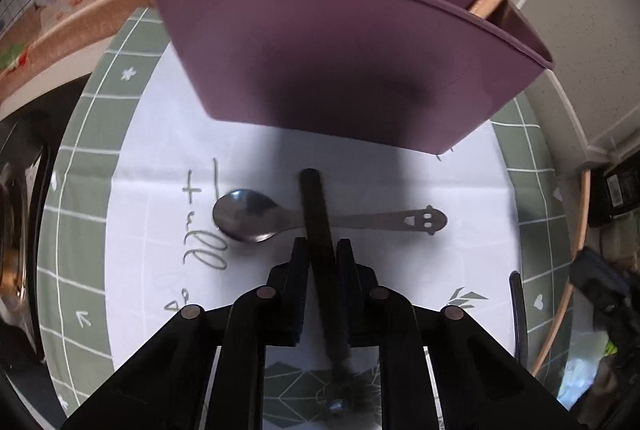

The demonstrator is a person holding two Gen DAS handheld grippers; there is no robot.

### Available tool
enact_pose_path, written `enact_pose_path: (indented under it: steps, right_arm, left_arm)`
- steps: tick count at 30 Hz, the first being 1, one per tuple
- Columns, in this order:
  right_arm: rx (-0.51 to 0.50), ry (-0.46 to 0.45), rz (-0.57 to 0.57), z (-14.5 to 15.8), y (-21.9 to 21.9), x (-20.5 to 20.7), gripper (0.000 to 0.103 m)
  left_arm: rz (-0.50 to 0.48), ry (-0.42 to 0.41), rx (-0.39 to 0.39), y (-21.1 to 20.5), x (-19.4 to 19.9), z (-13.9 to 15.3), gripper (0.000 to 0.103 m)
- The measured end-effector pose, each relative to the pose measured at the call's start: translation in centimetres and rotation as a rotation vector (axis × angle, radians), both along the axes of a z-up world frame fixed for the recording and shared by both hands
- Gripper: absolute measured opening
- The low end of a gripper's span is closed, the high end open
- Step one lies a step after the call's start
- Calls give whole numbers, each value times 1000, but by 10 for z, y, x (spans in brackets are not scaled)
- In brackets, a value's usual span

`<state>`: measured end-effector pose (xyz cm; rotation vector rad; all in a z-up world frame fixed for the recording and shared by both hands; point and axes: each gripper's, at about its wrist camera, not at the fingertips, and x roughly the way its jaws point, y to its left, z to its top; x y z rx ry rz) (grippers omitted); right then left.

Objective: Organize utensils
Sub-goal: 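Lift both held utensils over the purple caddy and open both tools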

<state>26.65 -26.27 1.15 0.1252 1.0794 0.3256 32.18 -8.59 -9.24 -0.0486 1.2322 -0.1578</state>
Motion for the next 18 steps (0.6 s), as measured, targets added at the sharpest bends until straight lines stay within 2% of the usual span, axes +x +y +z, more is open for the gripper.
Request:
enact_pose_path:
  steps: [3, 8, 13, 18]
  right_arm:
    - [-6, -22, 6, 8, 3, -2, 6]
    - [-15, -34, 17, 17, 10, -5, 6]
    - [-13, -63, 16, 26, 16, -11, 6]
    - [7, -114, -4, 47, 21, -15, 6]
  left_arm:
    - [-37, -28, -20, 1, -12, 4, 12]
    - [-80, -132, -84, 12, -40, 30, 12]
    - [-75, -264, -202, 38, -71, 62, 12]
    - [-65, -380, -286, 60, -84, 99, 12]
